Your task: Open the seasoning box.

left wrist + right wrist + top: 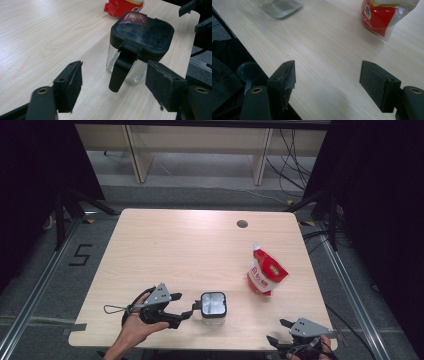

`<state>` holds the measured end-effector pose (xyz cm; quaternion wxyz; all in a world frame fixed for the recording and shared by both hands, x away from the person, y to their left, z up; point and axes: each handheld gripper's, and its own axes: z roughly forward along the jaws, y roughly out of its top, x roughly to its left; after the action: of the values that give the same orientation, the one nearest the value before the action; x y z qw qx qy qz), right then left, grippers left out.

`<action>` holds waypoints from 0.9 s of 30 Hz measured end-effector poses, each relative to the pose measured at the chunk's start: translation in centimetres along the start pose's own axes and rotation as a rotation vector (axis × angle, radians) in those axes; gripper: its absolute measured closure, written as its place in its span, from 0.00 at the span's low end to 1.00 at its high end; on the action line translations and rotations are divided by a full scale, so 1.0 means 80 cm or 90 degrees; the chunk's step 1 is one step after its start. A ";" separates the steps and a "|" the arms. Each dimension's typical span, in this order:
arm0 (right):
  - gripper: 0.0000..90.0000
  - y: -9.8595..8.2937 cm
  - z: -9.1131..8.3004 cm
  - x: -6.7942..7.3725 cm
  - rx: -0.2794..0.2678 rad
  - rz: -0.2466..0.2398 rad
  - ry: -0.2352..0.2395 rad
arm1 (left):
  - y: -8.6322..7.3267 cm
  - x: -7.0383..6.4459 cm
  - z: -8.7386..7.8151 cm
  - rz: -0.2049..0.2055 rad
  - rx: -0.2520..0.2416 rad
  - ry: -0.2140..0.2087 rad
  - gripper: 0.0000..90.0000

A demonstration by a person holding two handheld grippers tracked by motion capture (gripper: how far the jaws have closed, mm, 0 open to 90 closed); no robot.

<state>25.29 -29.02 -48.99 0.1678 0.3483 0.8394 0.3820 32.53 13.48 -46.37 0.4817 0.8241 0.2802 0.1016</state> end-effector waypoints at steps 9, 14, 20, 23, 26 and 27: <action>0.33 0.001 0.000 0.001 -0.001 0.008 -0.002 | 0.010 -0.008 -0.007 0.007 -0.023 0.014 0.72; 0.33 0.003 0.000 0.003 -0.003 0.001 0.003 | 0.015 -0.013 -0.006 0.019 -0.036 0.016 0.92; 0.33 0.004 0.002 0.001 -0.009 -0.006 -0.004 | 0.021 -0.019 0.008 0.025 -0.035 0.003 0.97; 0.33 0.005 0.002 0.002 -0.010 -0.001 -0.002 | 0.023 -0.020 0.016 0.029 -0.034 0.003 0.98; 0.33 0.005 0.002 0.004 -0.010 0.000 0.000 | 0.025 -0.021 0.020 0.024 -0.036 0.001 0.98; 0.33 0.005 0.002 0.004 -0.008 0.003 0.000 | 0.026 -0.020 0.021 0.035 -0.037 0.000 0.98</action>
<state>25.32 -28.51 -48.79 0.1689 0.3493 0.8361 0.3878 32.67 10.57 -45.29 0.5024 0.8172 0.2544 0.1229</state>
